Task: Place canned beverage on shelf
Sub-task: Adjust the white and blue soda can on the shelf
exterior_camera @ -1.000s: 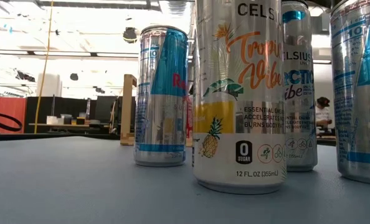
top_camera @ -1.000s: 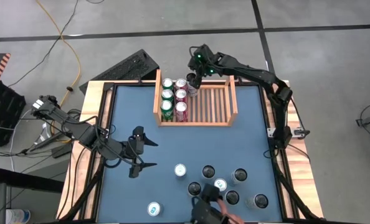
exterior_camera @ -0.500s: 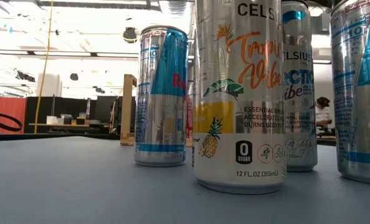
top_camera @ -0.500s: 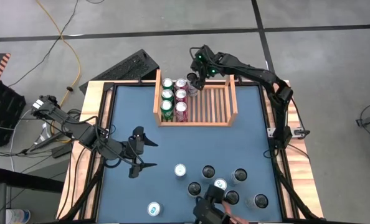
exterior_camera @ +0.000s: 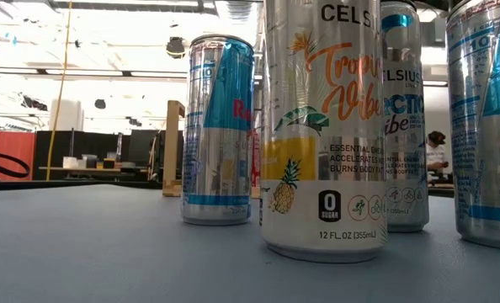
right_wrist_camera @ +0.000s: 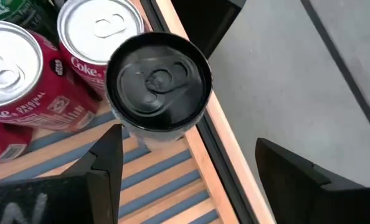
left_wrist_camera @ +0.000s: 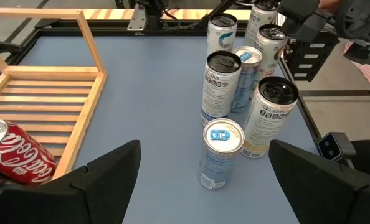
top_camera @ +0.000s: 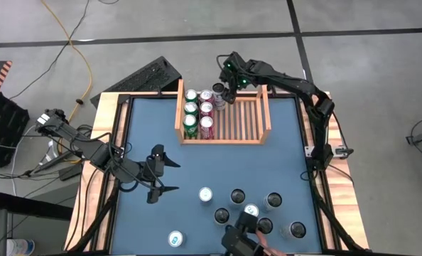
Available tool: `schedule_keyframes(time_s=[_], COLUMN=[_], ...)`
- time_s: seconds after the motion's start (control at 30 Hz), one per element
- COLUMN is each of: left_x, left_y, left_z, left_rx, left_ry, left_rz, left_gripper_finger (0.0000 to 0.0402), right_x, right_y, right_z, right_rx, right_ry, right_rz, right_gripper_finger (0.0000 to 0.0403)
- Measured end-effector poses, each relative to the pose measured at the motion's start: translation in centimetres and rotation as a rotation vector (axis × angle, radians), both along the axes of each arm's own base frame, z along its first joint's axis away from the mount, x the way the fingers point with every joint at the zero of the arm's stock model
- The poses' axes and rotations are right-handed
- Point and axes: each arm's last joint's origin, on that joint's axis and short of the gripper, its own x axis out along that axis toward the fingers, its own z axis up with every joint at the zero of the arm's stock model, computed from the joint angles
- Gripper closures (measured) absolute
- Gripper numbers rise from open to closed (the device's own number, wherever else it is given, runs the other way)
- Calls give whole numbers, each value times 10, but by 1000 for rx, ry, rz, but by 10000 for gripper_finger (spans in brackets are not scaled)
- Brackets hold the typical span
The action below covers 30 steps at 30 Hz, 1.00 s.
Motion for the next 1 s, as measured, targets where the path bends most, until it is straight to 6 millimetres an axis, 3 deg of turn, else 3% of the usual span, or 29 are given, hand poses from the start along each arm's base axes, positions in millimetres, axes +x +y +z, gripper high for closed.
schedule_keyframes(time_s=[0.3,0.63,1.0], left_x=[0,0,0], left_y=[0,1,3], left_z=[0,0,0], left_rx=[-4,1,1], left_ry=[0,-1,-8], left_rz=[4,37,69], left_gripper_finger=[60,60,60], right_x=[4,10,12], right_y=[1,10,3], right_z=[2,22,29], right_rx=[-23,-105,-140], right_ry=[-15,4,-54], right_rz=[65,227,237], right_gripper_finger=[133,132,132])
